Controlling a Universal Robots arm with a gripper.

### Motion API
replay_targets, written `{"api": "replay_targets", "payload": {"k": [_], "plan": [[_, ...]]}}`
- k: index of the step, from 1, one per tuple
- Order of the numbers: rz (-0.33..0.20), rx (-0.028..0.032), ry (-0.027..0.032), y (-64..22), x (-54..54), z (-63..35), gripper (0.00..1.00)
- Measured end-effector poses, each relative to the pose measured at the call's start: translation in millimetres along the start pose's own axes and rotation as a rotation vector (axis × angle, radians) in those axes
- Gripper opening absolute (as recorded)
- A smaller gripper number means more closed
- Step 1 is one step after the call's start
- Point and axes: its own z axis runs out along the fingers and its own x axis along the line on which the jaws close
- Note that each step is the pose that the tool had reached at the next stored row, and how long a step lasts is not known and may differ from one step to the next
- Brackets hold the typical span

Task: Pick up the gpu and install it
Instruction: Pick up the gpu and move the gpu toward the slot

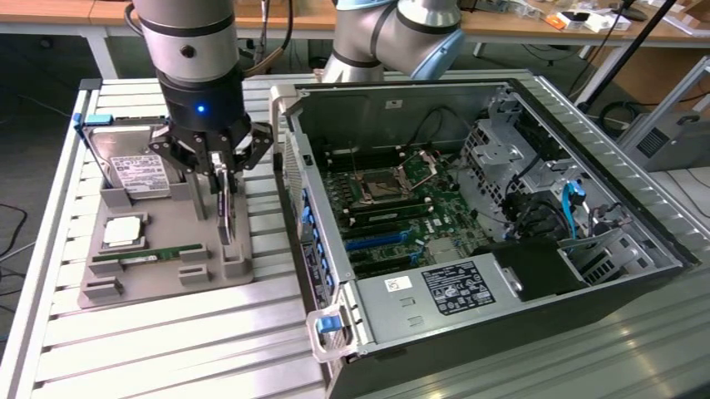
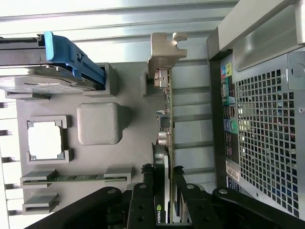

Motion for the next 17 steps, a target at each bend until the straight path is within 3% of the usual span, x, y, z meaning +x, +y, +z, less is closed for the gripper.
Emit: {"api": "replay_targets", "payload": {"k": [17], "plan": [[0.000, 0.0000, 0.0000, 0.1, -0.1, -4.8, 0.27]]}}
